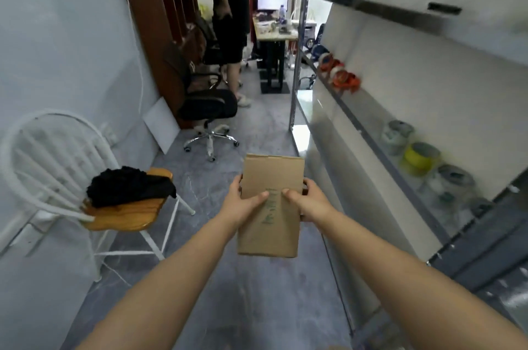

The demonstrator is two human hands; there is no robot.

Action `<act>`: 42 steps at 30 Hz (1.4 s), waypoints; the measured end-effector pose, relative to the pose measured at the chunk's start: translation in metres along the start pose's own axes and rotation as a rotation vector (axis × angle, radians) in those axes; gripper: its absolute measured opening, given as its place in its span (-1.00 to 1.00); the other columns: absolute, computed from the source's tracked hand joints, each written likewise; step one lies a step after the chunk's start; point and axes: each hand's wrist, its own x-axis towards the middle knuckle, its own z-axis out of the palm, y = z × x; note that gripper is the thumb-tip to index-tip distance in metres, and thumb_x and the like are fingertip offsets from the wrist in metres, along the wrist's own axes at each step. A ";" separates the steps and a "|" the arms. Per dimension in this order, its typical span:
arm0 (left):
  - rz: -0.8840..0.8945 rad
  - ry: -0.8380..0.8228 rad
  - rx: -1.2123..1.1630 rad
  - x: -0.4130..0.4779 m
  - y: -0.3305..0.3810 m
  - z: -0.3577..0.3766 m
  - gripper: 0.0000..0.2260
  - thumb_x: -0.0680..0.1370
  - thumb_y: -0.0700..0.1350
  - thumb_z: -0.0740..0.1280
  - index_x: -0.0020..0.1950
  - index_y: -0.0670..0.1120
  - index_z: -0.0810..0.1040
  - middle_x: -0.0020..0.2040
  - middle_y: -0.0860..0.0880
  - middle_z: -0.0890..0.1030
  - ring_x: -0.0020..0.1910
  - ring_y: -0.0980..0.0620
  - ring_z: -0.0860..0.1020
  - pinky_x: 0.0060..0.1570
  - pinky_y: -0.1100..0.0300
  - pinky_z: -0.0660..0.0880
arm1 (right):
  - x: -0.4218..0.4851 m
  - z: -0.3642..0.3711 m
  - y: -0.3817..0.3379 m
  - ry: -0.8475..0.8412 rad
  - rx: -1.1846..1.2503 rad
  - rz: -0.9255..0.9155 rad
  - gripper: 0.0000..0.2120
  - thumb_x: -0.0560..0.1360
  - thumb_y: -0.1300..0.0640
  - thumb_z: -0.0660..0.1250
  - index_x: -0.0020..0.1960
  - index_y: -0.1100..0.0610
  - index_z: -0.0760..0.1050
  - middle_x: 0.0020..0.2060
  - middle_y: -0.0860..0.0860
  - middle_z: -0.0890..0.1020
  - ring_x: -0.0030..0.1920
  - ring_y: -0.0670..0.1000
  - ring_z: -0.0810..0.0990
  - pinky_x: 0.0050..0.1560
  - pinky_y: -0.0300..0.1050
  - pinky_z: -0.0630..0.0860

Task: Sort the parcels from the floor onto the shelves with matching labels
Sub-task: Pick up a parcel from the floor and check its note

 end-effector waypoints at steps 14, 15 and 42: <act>0.209 -0.070 -0.293 -0.034 0.181 -0.012 -0.76 0.63 0.01 0.16 0.26 0.02 0.46 0.08 0.00 0.60 -0.04 0.07 0.57 -0.08 0.15 0.53 | -0.043 -0.032 -0.161 0.243 -0.056 -0.475 -0.42 0.47 -0.02 0.35 0.42 0.09 0.25 0.18 0.07 0.58 0.10 0.08 0.59 0.16 0.05 0.53; 0.175 -0.066 -0.316 -0.037 0.188 -0.015 -0.75 0.63 0.08 0.11 0.21 0.07 0.48 0.16 0.02 0.60 0.09 0.03 0.55 0.08 0.06 0.50 | -0.048 -0.033 -0.167 0.263 -0.039 -0.499 -0.41 0.48 -0.03 0.35 0.43 0.09 0.24 0.24 0.07 0.55 0.15 0.08 0.57 0.19 0.06 0.51; 0.347 0.051 -0.165 -0.071 0.223 -0.017 -0.47 0.39 0.15 0.46 0.15 -0.23 0.56 0.05 -0.17 0.67 -0.11 -0.02 0.64 -0.31 0.21 0.56 | -0.117 -0.063 -0.226 0.190 -0.351 -0.484 0.21 0.25 -0.34 0.43 0.52 -0.10 -0.39 0.56 0.04 -0.23 0.55 0.20 -0.08 0.49 0.25 0.06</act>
